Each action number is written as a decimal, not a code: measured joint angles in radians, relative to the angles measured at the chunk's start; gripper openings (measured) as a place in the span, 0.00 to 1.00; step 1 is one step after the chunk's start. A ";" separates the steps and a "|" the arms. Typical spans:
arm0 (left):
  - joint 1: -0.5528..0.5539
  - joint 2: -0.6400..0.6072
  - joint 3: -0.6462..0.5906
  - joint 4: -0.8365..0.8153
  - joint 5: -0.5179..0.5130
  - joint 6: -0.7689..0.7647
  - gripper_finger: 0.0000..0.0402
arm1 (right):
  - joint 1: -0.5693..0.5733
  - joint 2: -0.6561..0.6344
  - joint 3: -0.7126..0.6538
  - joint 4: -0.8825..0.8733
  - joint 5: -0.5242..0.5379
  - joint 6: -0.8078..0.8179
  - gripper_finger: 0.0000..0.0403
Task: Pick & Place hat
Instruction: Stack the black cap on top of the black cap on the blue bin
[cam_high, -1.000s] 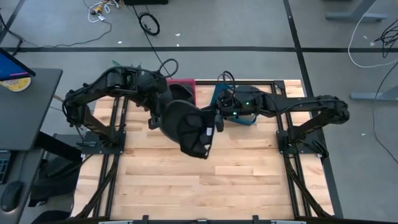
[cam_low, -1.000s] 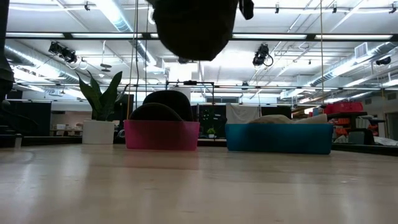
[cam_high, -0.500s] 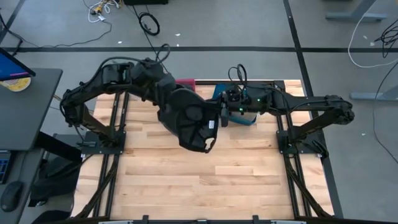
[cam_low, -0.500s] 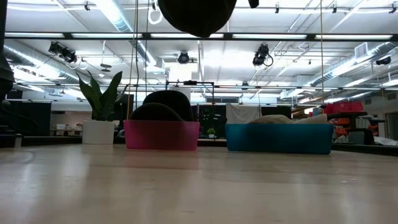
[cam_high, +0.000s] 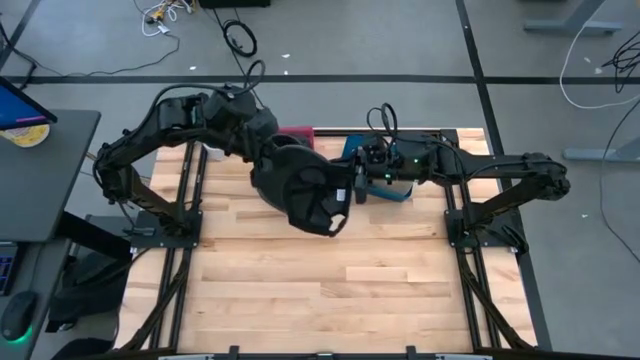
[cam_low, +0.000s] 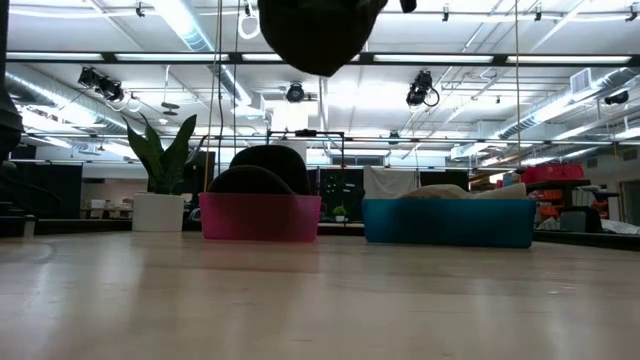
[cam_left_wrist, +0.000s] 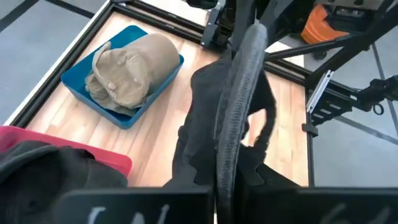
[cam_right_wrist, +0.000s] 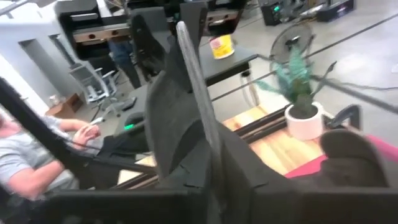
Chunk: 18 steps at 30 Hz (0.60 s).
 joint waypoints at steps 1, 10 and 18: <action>0.000 0.000 0.000 -0.002 -0.001 0.011 0.03 | 0.000 0.000 0.000 -0.001 -0.013 0.004 0.10; -0.004 0.001 0.000 -0.180 -0.192 0.099 0.03 | -0.033 -0.065 0.000 -0.094 -0.171 0.082 0.53; -0.016 0.011 0.000 -0.281 -0.430 0.183 0.03 | -0.072 -0.116 0.000 -0.132 -0.167 0.123 0.75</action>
